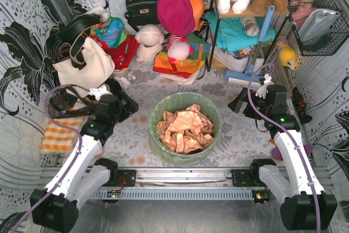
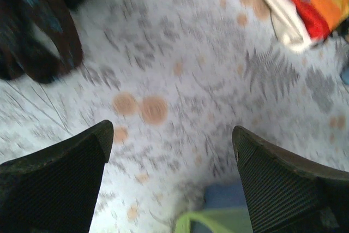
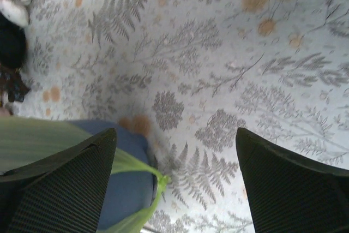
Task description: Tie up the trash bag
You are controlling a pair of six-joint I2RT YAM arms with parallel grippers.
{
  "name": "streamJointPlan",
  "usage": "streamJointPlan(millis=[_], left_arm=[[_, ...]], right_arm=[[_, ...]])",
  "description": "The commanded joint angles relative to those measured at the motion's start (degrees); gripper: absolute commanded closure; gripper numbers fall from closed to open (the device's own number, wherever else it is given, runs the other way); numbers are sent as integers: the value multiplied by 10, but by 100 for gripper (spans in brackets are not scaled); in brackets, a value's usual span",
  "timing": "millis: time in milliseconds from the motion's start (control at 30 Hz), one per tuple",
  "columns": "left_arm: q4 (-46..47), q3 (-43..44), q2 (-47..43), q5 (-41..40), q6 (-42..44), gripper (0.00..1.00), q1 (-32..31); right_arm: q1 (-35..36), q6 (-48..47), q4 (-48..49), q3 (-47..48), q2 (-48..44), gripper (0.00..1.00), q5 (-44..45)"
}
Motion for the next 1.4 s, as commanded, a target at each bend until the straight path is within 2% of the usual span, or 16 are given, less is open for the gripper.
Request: streamJointPlan(millis=[0,100,200,333,500,600,733,933,1200,1300,1367], left_arm=[[-57,-56,-68,46,-110,0,-63],[-85,-87,-125,7,-156,0,-129],[-97,-115,-148,13,-186,2,-172],[-87,-141,-130,25,-222,7,-228],[-80,-157,-101,-7,-245,15,-298],[-67,-173,-103,-5,-251,27,-307],[-2,-209,-114,34,-247,39,-309],[60,-235,-109,57,-232,44,-310],[238,-305,-79,120,-239,50,-310],[235,-305,-81,118,-238,52,-309],[189,-286,-93,100,-231,52,-310]], right_arm=[[-2,23,-74,9,-30,13,-53],[-2,39,-80,1,-47,14,-65],[-2,51,-82,-5,-59,15,-71],[-2,56,-85,-9,-62,15,-78],[-2,55,-106,-7,-63,15,-72],[-2,65,-103,-21,-75,15,-69],[-2,78,-98,-45,-87,15,-77],[-2,94,-88,-61,-92,16,-81],[-3,120,-54,-84,-89,19,-106],[-2,124,-45,-84,-82,24,-141],[-2,120,-59,-62,-78,27,-143]])
